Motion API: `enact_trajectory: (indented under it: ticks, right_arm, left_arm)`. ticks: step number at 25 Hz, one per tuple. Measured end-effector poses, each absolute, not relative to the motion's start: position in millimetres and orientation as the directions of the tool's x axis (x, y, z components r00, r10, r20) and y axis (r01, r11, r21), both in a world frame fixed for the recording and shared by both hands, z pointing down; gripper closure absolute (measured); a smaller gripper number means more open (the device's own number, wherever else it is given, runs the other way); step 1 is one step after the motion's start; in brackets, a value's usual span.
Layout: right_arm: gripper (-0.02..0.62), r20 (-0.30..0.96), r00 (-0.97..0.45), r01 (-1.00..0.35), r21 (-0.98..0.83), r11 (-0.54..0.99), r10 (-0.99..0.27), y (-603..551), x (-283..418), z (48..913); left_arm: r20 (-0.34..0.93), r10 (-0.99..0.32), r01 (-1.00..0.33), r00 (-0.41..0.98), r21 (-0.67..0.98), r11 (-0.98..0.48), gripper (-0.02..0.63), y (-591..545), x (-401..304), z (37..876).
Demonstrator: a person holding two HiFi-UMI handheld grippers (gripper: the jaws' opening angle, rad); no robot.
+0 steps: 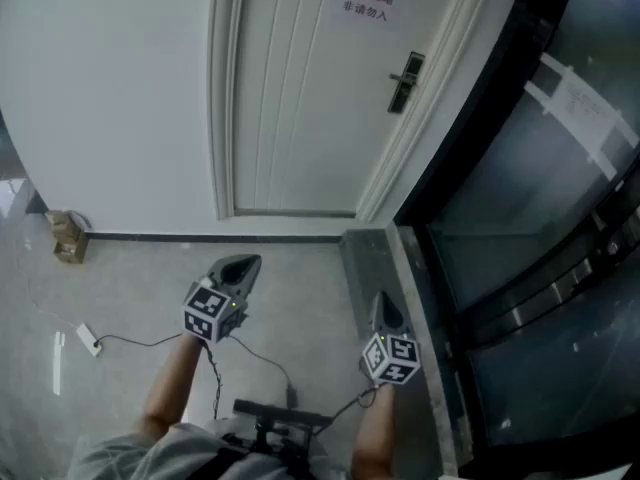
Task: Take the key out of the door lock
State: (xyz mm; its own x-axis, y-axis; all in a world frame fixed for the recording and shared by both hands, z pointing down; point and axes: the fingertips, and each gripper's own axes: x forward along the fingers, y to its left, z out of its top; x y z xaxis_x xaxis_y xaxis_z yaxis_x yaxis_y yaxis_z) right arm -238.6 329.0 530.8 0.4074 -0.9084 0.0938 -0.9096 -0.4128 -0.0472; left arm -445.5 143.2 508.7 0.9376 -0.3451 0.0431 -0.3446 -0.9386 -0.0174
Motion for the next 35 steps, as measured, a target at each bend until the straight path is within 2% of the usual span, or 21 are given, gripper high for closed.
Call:
enact_trajectory:
  ticks: [20,28,35]
  right_arm:
    - [0.584,0.079,0.423,-0.896,-0.113,-0.43,-0.903,356,-198,546]
    - [0.583,0.09,0.446,-0.885,-0.106,-0.454,-0.89,347,-153,547]
    - [0.584,0.096,0.471,-0.871,-0.104,-0.479,-0.877,300,-105,551]
  left_arm:
    - [0.059,-0.329,-0.328,0.943,-0.028,-0.944,0.599,159,-400,516]
    - [0.063,-0.294,-0.292,0.954,-0.042,-0.955,0.6,149,-349,515]
    - [0.056,-0.266,-0.264,0.962,-0.04,-0.964,0.6,94,-292,517]
